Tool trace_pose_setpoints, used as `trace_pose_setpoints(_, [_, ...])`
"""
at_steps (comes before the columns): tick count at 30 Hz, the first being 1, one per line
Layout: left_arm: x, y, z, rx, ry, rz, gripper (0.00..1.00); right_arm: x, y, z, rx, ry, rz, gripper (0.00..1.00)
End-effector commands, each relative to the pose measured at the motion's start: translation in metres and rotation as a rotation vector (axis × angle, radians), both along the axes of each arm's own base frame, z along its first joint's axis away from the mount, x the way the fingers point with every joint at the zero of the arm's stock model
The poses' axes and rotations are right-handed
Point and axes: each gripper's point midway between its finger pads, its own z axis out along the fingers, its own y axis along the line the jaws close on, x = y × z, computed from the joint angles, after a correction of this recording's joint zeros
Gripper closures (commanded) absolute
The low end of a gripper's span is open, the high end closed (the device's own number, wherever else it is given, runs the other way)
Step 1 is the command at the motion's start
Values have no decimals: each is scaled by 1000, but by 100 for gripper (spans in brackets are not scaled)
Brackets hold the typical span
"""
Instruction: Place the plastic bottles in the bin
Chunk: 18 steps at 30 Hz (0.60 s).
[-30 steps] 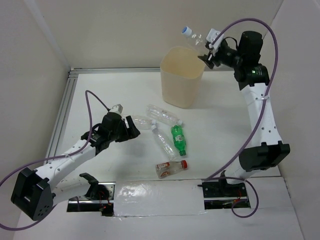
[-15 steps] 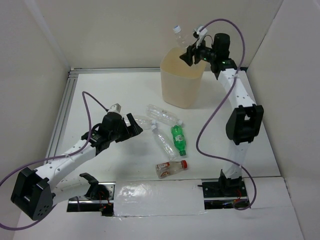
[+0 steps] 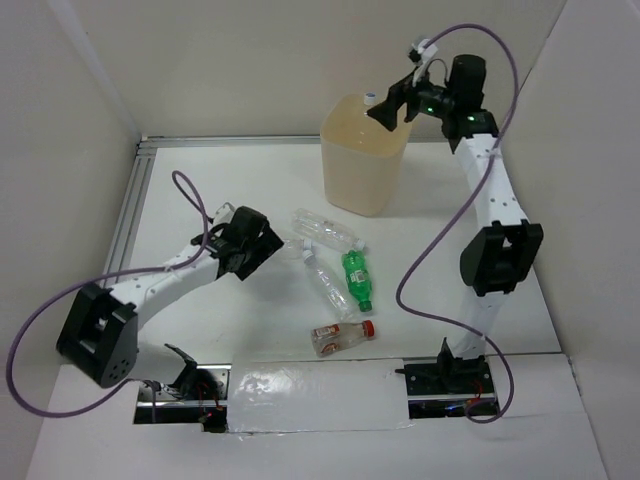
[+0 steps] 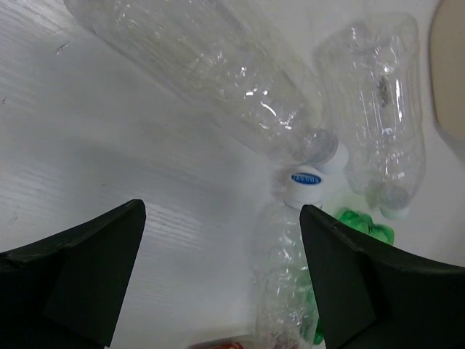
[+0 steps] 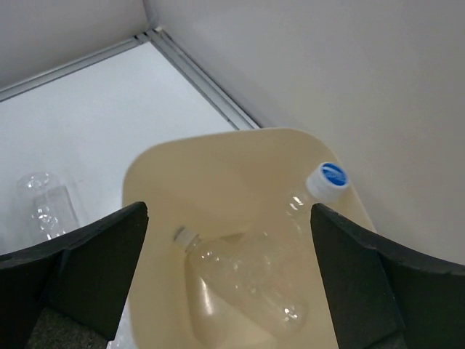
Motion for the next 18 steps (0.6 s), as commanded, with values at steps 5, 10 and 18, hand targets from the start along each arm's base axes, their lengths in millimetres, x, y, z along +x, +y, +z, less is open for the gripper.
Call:
trace_pose_setpoints(5, [41, 2, -6, -12, 76, 268, 0, -125, -31, 52, -33, -83, 101, 7])
trace_pose_setpoints(10, [44, 11, -43, 4, 256, 396, 0, -191, -39, 22, -60, -52, 146, 6])
trace_pose_setpoints(18, [60, 12, -84, 3, 317, 455, 3, -258, -39, -68, -146, 98, 230, 0])
